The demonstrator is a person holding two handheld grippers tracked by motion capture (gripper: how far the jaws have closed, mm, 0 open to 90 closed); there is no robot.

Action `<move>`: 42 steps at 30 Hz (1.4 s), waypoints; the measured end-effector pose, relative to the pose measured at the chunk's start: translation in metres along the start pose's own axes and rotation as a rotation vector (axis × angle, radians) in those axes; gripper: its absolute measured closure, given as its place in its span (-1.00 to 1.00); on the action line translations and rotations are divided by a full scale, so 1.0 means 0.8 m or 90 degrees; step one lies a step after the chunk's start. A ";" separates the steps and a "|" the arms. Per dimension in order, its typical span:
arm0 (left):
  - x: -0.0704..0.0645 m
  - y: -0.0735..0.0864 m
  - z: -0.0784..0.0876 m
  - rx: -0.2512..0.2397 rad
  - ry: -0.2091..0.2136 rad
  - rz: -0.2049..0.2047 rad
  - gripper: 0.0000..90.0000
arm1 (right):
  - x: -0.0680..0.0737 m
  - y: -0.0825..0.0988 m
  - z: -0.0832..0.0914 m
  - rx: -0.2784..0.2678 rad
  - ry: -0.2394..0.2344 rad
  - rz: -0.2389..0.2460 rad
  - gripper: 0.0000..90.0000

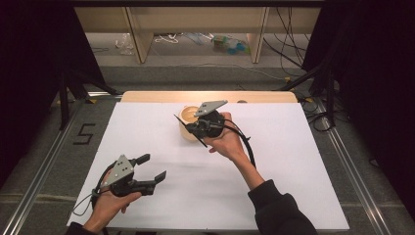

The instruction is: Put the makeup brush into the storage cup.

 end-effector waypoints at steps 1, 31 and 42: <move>0.000 0.000 0.000 0.001 0.000 0.001 -0.61 | -0.001 -0.002 0.000 -0.005 0.000 -0.003 0.89; -0.001 0.000 0.000 0.000 0.001 0.004 -0.61 | -0.047 -0.054 0.000 -0.135 0.063 -0.042 0.89; -0.001 -0.001 0.000 -0.003 0.003 0.005 -0.61 | -0.057 -0.062 -0.011 -0.158 0.066 -0.064 0.89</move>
Point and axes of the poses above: each handheld gripper's, and its own axes: z roughly backward along the jaws, y roughly out of its underside, x roughly to its left, the point moved 9 cm from there along -z, roughly forward along the jaws, and after that the axes turned 14 degrees about -x, right-handed, at the moved point
